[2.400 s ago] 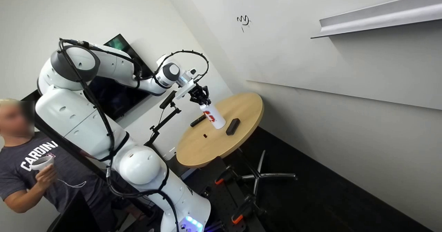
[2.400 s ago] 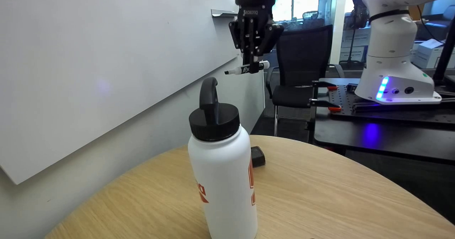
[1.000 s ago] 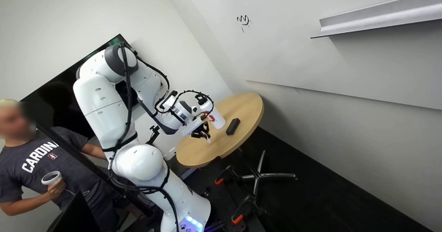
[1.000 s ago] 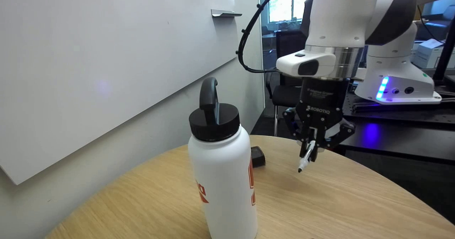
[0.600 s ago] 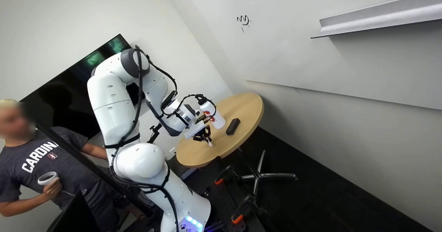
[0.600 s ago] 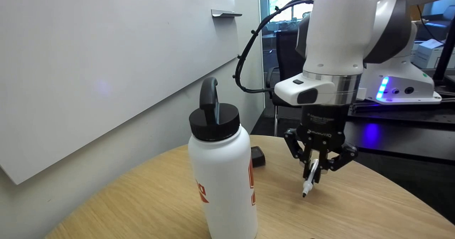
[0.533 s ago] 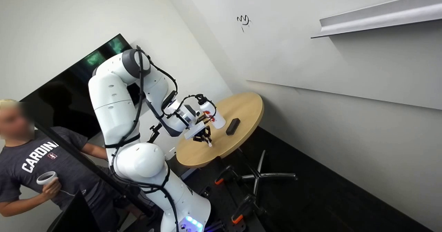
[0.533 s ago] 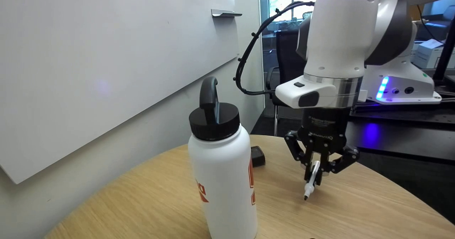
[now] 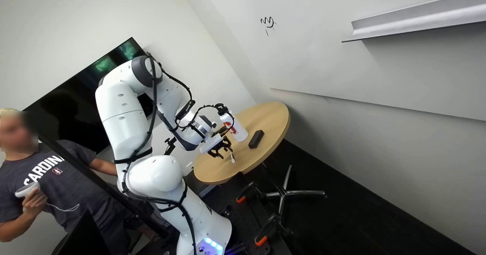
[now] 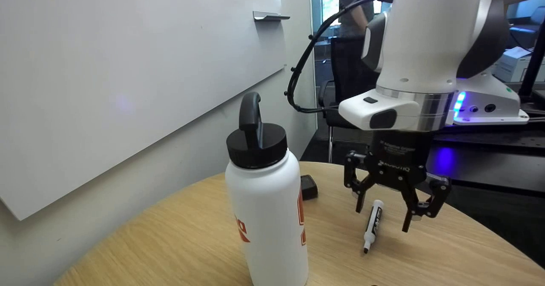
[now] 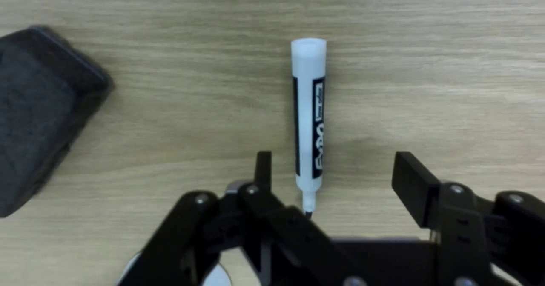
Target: Use the black marker to write on the white board in the wall
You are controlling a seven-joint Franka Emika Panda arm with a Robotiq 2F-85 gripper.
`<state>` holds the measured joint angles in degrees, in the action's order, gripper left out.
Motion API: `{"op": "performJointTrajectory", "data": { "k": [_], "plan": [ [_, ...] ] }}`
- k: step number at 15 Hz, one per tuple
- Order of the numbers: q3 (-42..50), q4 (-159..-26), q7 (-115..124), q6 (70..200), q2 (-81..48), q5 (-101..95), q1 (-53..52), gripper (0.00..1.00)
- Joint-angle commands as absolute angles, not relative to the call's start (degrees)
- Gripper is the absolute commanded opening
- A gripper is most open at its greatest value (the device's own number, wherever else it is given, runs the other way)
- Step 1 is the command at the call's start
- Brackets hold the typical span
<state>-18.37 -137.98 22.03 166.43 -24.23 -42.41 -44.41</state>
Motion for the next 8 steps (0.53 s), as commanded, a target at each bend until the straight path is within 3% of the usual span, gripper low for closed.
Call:
{"op": "performJointTrajectory", "data": {
  "k": [1,8],
  "plan": [
    [-17.2,-142.2,26.2,162.6,-15.2,-43.8,-46.5,1.00],
    [-22.4,-149.0,16.9,152.4,0.9,-33.3,-44.4,1.00]
  ]
}}
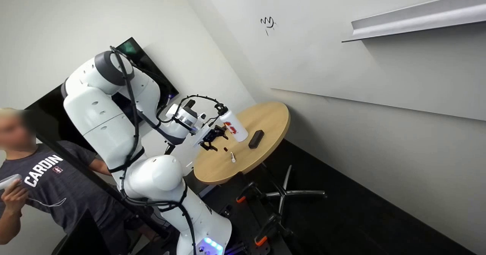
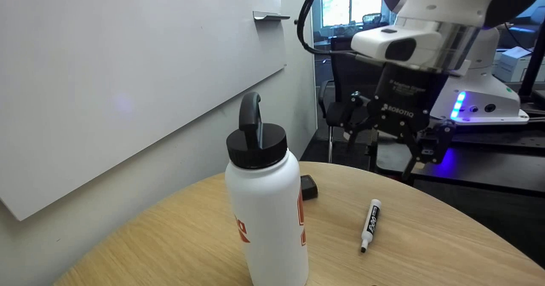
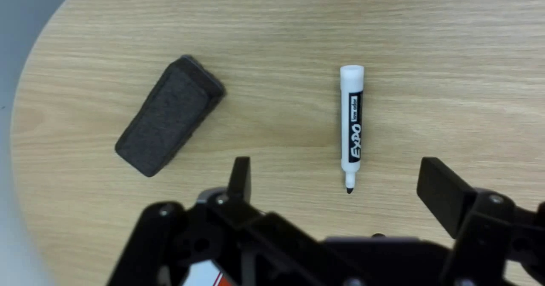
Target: Use the black marker to write on the white board in the wall
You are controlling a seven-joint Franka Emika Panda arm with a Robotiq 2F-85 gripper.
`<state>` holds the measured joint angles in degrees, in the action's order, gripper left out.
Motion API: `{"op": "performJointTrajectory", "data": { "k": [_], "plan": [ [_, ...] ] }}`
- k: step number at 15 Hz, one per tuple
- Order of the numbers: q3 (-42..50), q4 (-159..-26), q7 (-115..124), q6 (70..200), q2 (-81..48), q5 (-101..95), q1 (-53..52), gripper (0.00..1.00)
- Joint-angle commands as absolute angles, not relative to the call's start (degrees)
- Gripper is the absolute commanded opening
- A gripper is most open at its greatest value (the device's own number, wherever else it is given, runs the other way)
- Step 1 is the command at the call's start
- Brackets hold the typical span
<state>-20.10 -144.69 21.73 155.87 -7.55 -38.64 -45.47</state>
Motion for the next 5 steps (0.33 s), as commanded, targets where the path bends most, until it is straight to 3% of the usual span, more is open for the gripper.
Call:
{"op": "performJointTrajectory", "data": {
  "k": [1,5],
  "plan": [
    [-23.1,-149.3,14.7,151.4,2.4,-30.8,-44.2,1.00],
    [-24.7,-147.8,11.4,151.3,1.7,-26.9,-43.4,1.00]
  ]
}}
